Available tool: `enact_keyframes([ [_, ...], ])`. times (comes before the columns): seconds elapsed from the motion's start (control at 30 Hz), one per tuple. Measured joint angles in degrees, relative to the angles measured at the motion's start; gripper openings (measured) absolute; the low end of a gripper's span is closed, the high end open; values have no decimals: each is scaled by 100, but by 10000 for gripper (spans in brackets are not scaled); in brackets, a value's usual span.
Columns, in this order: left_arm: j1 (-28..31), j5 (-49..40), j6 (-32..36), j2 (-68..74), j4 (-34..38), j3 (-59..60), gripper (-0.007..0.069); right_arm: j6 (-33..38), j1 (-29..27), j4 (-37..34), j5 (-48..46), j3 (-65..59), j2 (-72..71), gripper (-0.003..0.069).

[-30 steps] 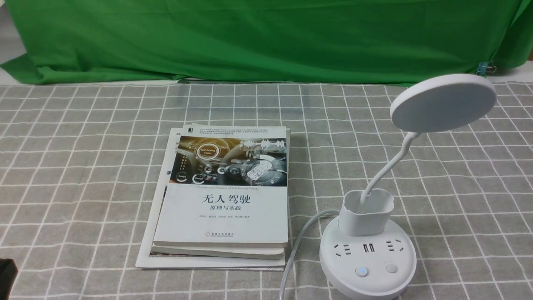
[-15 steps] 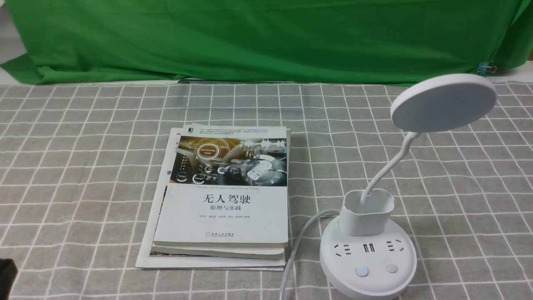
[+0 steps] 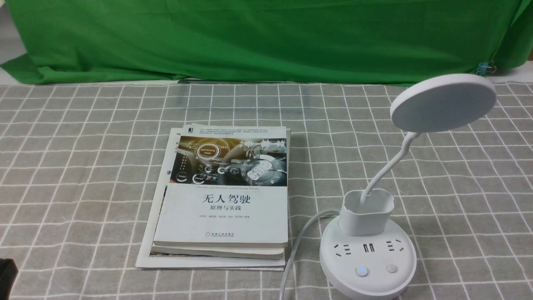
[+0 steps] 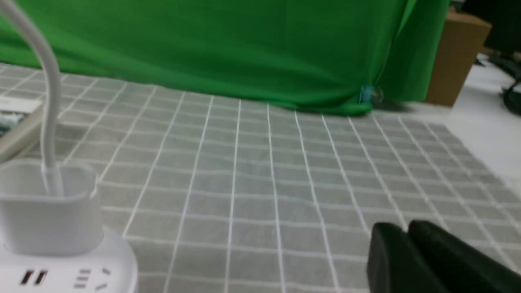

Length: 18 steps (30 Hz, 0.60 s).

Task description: Turn off the desk lamp on the grey coffee tablecloth by hand.

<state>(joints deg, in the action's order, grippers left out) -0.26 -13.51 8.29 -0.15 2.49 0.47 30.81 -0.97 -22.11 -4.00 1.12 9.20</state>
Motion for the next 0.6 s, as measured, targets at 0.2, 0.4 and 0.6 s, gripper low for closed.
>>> enact_keyframes([
  [0.2,0,11,0,-7,-30,0,1,-552,-100,739,-1031,-153,-894,112],
  [0.4,0,-4,0,-7,-51,0,1,-1051,-103,1055,-1110,-153,-913,112],
  [0.6,0,-4,0,-7,-137,0,1,-1200,-103,1217,-1128,-153,-913,119],
])
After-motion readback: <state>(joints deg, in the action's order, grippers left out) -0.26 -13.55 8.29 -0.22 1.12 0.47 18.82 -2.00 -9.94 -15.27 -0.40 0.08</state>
